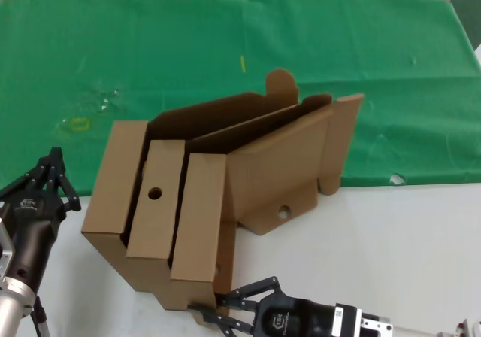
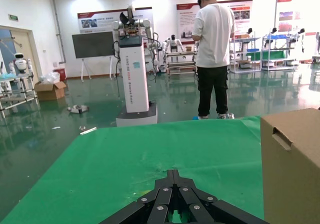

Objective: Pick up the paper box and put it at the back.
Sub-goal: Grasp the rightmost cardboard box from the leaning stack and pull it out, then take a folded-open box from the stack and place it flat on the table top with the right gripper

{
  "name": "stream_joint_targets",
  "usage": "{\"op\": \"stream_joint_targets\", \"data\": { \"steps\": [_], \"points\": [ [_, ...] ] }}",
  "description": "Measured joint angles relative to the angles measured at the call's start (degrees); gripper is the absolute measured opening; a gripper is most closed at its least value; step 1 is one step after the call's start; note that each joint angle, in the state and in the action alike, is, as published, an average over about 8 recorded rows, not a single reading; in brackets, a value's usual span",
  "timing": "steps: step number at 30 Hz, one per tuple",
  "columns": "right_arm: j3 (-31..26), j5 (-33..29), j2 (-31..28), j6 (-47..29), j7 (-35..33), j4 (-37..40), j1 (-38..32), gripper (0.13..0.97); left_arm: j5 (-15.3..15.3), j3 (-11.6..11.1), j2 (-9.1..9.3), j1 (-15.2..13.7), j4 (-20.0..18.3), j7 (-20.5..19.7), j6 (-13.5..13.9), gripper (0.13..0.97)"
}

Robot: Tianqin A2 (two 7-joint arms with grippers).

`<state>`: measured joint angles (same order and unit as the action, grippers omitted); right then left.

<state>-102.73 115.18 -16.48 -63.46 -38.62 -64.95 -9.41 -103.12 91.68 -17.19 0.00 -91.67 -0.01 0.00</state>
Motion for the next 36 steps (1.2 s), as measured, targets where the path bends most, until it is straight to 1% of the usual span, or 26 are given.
{"op": "stream_joint_targets", "data": {
  "steps": [7,11,13,17,21,24,27,29,32,36],
  "points": [
    [0.8,0.2,-1.5,-0.2,-0.4,-3.4,2.2,0.166,0.0,0.0,0.0,0.0,0.0,0.0,0.0,0.143],
    [2.2,0.5,-4.1,-0.6,-0.9,-7.6,5.2,0.16,0.0,0.0,0.0,0.0,0.0,0.0,0.0,0.143],
    [3.8,0.9,-6.3,-0.7,-1.0,-10.9,7.7,0.155,0.0,0.0,0.0,0.0,0.0,0.0,0.0,0.143],
    [9.3,2.3,-11.4,-0.8,-1.0,-18.1,13.9,0.149,0.0,0.0,0.0,0.0,0.0,0.0,0.0,0.143],
    [17.5,3.7,-16.4,0.6,-0.9,-24.1,20.5,0.149,0.0,0.0,0.0,0.0,0.0,0.0,0.0,0.143],
    [23.9,3.2,-19.4,3.9,-0.3,-26.3,23.8,0.149,0.0,0.0,0.0,0.0,0.0,0.0,0.0,0.143],
    [28.2,0.8,-21.7,9.2,0.4,-26.2,24.6,0.149,0.0,0.0,0.0,0.0,0.0,0.0,0.0,0.143],
    [29.4,-1.9,-23.0,13.5,0.9,-25.0,23.6,0.149,0.0,0.0,0.0,0.0,0.0,0.0,0.0,0.143],
    [28.1,-7.2,-24.5,19.7,1.7,-22.1,20.1,0.149,0.0,0.0,0.0,0.0,0.0,0.0,0.0,0.143],
    [23.2,-15.2,-25.9,26.8,3.4,-17.9,13.9,0.148,0.0,0.0,0.0,0.0,0.0,0.0,0.0,0.143]
  ]
}}
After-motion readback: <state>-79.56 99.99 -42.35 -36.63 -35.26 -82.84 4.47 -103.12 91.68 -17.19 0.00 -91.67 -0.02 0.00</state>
